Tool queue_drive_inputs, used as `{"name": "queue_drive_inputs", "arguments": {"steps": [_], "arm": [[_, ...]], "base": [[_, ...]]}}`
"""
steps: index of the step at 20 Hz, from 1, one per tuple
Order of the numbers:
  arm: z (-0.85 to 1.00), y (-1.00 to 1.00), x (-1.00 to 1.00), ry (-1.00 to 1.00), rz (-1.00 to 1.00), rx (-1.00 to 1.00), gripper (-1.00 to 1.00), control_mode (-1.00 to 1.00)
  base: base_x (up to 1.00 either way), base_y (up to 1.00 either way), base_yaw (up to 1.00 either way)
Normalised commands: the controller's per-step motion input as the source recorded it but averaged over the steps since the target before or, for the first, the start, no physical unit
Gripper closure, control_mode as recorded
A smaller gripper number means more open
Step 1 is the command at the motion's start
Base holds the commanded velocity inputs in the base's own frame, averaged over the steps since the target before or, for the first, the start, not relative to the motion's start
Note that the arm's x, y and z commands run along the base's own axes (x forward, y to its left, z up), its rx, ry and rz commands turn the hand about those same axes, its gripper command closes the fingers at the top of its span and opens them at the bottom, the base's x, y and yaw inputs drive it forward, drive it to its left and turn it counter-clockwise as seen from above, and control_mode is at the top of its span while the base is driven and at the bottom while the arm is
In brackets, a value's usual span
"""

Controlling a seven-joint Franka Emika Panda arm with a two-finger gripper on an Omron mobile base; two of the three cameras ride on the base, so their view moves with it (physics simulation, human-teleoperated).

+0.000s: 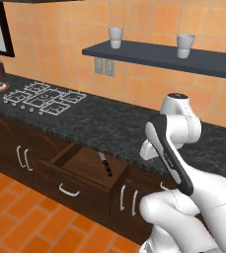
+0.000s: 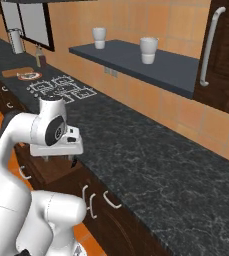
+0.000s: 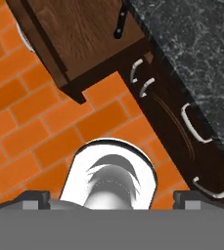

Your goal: Pick up the knife from the drawer and place it on the cutting board. Then place the meat from the plate to the cutting board.

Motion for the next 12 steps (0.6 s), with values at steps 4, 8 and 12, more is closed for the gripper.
{"name": "queue_drive_inputs", "arguments": {"steps": [4, 8, 12], "arm": [[-0.22, 1.0, 0.54, 0.04, -0.21, -0.04, -1.0, -1.0], [-0.38, 1.0, 0.63, 0.04, -0.29, -0.02, -1.0, -1.0], [-0.52, 1.0, 0.6, 0.1, -0.3, 0.0, -1.0, -1.0]], "base": [[0.0, 0.0, 0.0], [0.0, 0.0, 0.0], [0.0, 0.0, 0.0]]}}
